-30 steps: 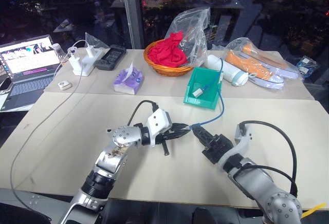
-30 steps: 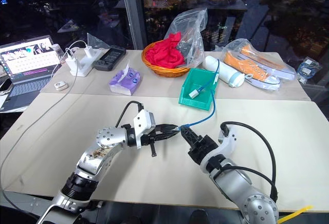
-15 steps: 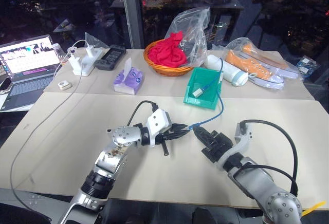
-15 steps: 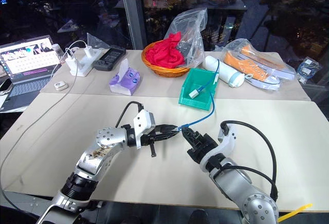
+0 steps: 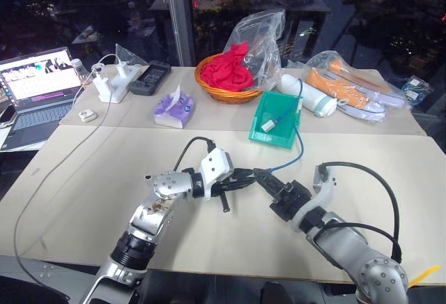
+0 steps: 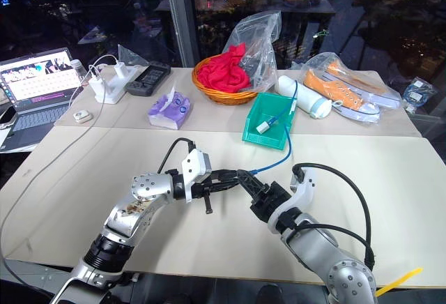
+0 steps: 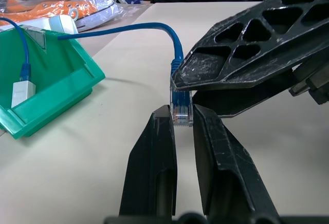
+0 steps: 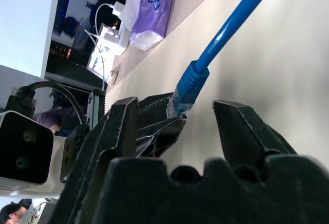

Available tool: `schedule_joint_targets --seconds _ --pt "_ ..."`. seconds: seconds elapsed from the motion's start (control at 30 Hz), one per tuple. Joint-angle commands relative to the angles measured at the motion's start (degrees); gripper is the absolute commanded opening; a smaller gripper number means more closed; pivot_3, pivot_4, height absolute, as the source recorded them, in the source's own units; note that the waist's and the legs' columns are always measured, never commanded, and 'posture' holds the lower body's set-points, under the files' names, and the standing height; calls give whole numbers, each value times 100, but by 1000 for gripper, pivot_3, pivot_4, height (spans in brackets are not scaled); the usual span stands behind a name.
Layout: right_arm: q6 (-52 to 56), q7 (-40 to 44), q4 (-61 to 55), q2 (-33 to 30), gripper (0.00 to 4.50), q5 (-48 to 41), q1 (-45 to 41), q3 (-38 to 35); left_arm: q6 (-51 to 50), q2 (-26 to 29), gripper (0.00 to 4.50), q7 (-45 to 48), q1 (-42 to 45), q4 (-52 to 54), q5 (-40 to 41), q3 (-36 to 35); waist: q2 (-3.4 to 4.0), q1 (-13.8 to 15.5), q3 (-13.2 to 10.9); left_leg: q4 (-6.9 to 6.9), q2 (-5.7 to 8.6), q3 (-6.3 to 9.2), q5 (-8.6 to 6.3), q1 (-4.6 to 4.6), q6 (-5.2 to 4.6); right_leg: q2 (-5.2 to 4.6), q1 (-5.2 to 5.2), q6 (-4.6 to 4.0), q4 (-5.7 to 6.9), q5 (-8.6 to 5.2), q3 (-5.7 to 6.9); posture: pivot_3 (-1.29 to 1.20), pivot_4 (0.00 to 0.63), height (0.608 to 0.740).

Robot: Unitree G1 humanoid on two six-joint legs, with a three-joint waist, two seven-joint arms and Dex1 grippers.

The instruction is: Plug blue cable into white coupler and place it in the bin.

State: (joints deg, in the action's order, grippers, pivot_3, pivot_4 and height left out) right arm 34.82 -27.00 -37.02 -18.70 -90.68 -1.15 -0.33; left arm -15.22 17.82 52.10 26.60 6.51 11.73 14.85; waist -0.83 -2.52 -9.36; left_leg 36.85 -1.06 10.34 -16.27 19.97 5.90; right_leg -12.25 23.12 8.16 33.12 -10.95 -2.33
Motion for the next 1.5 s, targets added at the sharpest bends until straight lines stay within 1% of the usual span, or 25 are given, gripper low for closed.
schedule_joint_targets --seconds 0.03,0.63,0.73,0.8,0.83,0.87,0.9,0.93,1.5 --pt "-151 42 -109 50 2551 -71 -69 -70 10 1 77 5 22 199 119 -14 0 1 0 0 0 0 0 0 0 0 0 0 0 0 0 0 150 740" --pt "-303 85 -78 124 2551 -17 -95 -107 0 30 77 35 33 192 127 -32 0 2 0 -1 0 0 0 0 0 0 1 0 0 0 0 0 150 740" --pt "-304 90 -81 128 1813 -21 -94 -108 2 33 77 35 33 192 126 -31 0 1 0 -1 0 0 0 0 0 0 1 0 0 0 0 0 150 740" --pt "-307 87 -87 128 1144 -25 -90 -113 1 32 77 32 31 195 126 -30 0 2 0 -1 0 0 0 0 0 0 1 0 0 0 0 0 150 740" --pt "-309 87 -91 129 921 -25 -88 -115 0 32 77 32 29 197 127 -30 0 2 0 -1 0 0 0 0 0 0 1 0 0 0 0 0 150 740" --pt "-306 89 -95 127 495 -23 -87 -116 0 33 77 30 27 198 126 -28 0 2 0 -1 0 0 0 0 0 0 1 0 0 0 0 0 150 740" --pt "-307 95 -90 129 202 -19 -90 -118 3 35 77 26 29 194 127 -25 0 2 0 -1 0 0 0 0 0 0 1 0 0 0 0 0 150 740" --pt "-307 101 -90 129 48 -16 -90 -119 2 37 77 23 28 196 132 -21 0 1 0 -1 0 0 0 0 0 0 1 0 0 0 0 0 150 740" --pt "-262 229 -128 112 48 -56 -168 -56 -26 67 77 3 35 233 178 -6 1 1 0 -1 0 0 0 0 -1 0 1 0 0 0 0 0 150 740"
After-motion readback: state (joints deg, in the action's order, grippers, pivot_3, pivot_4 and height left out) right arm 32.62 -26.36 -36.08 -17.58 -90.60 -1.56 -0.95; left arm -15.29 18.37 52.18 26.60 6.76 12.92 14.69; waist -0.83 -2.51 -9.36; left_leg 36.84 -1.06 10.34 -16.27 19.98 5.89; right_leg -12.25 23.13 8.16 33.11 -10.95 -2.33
